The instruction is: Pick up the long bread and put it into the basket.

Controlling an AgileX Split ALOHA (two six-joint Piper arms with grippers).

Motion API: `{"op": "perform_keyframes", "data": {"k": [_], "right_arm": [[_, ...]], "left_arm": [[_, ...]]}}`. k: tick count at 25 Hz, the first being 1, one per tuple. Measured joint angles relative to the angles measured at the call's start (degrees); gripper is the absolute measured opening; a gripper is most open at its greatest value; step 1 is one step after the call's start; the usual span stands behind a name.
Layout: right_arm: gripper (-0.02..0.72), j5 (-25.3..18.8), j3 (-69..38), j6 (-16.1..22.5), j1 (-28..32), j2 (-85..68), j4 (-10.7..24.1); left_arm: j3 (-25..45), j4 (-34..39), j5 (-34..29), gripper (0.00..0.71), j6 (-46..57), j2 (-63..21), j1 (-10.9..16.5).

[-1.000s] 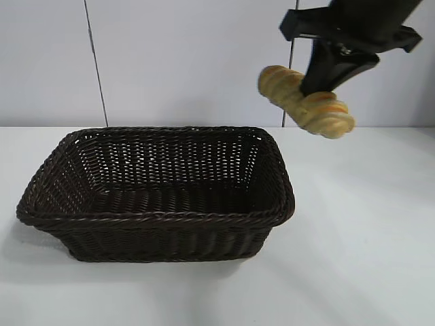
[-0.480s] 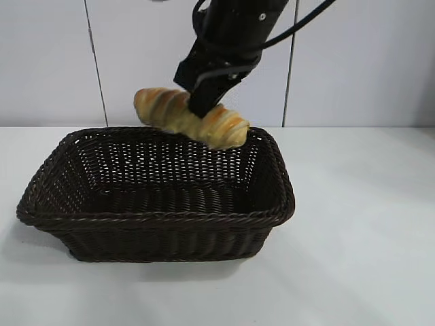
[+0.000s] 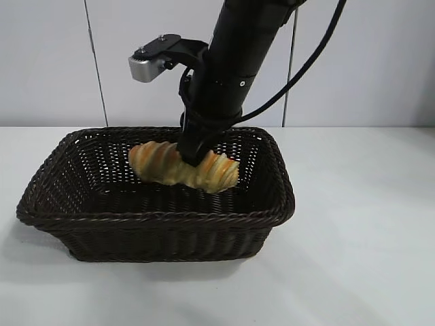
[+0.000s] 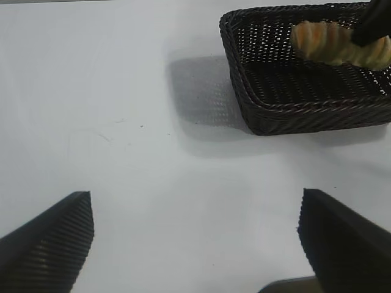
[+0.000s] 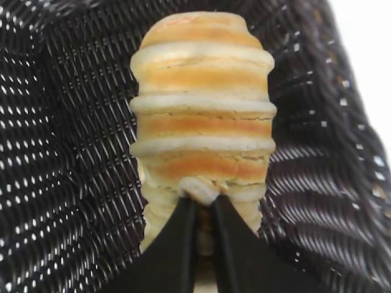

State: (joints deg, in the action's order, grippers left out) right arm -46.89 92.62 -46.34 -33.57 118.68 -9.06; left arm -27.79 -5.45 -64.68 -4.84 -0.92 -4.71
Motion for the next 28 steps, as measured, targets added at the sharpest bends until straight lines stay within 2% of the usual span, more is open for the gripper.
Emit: {"op": "perform_keyframes", "data": {"k": [2, 3, 4, 6, 8, 12, 14, 18, 20, 22, 25, 28], "right_arm": [[0.461, -0.51, 0.00, 0.00, 0.00, 0.00, 0.00], [0.537, -0.71, 0.00, 0.00, 0.00, -0.07, 0.00], [0.596, -0.98, 0.24, 0.00, 0.00, -0.13, 0.00], [0.650, -2.10, 1.48, 0.69, 0.00, -0.31, 0.00], [0.669, -3.88, 4.35, 3.51, 0.00, -0.46, 0.11], [0.679, -8.65, 12.04, 14.80, 0.00, -0.59, 2.14], [0.682, -12.04, 16.75, 22.52, 0.00, -0.64, 4.73], [0.683, -18.82, 24.92, 36.07, 0.00, -0.64, 12.23], [0.683, -20.93, 27.87, 39.71, 0.27, -0.64, 14.93], [0.683, -22.87, 30.13, 42.03, 1.54, -0.64, 15.83], [0.683, -24.07, 31.66, 43.55, 5.45, -0.66, 15.90], [0.683, -24.21, 31.85, 44.32, 11.80, -1.07, 16.11]], "left_arm": [[0.00, 0.00, 0.00, 0.654, 0.00, 0.00, 0.00], [0.00, 0.00, 0.00, 0.654, 0.00, 0.00, 0.00], [0.00, 0.00, 0.00, 0.654, 0.00, 0.00, 0.00], [0.00, 0.00, 0.00, 0.654, 0.00, 0.00, 0.00], [0.00, 0.00, 0.00, 0.654, 0.00, 0.00, 0.00], [0.00, 0.00, 0.00, 0.654, 0.00, 0.00, 0.00], [0.00, 0.00, 0.00, 0.654, 0.00, 0.00, 0.00], [0.00, 0.00, 0.00, 0.654, 0.00, 0.00, 0.00], [0.00, 0.00, 0.00, 0.654, 0.00, 0.00, 0.00], [0.00, 0.00, 0.00, 0.654, 0.00, 0.00, 0.00], [0.00, 0.00, 0.00, 0.654, 0.00, 0.00, 0.00], [0.00, 0.00, 0.00, 0.654, 0.00, 0.00, 0.00]]}}
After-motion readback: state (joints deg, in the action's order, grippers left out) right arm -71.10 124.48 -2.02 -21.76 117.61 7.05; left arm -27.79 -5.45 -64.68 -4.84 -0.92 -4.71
